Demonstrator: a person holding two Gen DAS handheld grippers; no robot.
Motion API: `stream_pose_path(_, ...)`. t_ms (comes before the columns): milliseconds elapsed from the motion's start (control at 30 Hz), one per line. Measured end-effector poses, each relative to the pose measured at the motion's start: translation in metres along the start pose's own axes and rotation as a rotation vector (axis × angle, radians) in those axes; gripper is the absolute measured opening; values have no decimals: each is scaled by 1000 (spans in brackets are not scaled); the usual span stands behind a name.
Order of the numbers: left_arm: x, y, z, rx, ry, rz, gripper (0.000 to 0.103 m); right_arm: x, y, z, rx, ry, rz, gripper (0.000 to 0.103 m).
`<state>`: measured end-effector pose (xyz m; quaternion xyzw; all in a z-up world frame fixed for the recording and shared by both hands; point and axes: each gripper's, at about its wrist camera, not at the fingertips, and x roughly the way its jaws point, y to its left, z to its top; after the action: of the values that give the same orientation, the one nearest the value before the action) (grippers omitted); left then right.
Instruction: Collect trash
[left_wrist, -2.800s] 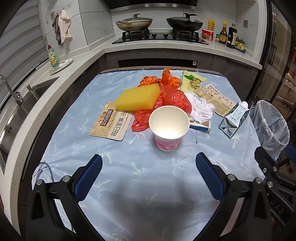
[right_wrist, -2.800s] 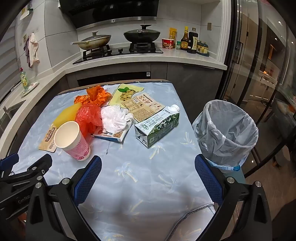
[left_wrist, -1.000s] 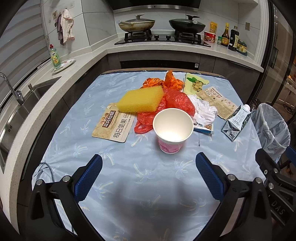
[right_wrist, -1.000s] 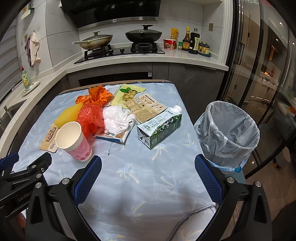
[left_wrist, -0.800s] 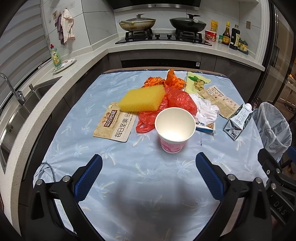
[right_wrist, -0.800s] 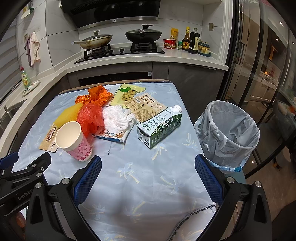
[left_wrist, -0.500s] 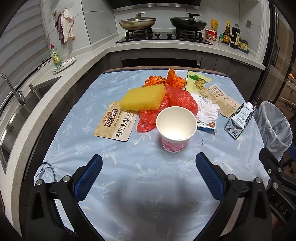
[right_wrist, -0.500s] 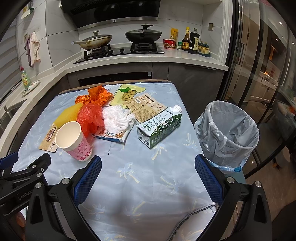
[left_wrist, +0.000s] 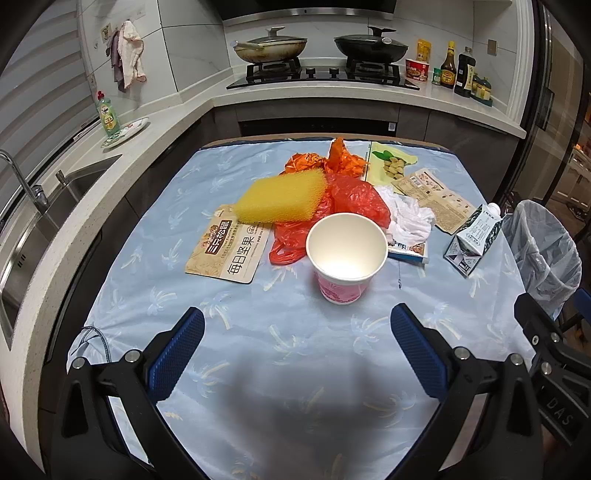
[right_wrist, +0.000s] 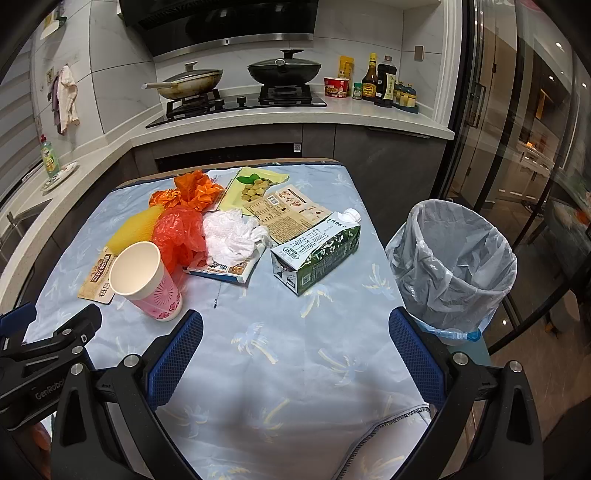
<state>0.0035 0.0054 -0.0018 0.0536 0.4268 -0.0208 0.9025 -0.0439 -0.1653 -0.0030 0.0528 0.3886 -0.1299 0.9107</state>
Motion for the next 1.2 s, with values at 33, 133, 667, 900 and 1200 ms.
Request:
stream_pose_path(33, 0, -1, 0, 1, 1, -1, 96, 0, -1, 0, 1, -1, 1, 97)
stream_pose_path(133, 0, -2, 0, 3, 0, -2, 96, 0, -2, 0, 0, -2, -2, 97)
stream_pose_path(667, -3, -5, 0, 12, -5, -14, 96, -6, -10, -1, 13, -11, -9, 97)
stream_pose_path(900, -4, -6, 0, 15, -6, -22, 96, -8, -11, -2, 18, -15, -14, 97)
stream_pose_path(1200, -4, -8, -1, 23, -1, -36, 96, -9, -15, -5, 26, -15, -22, 97)
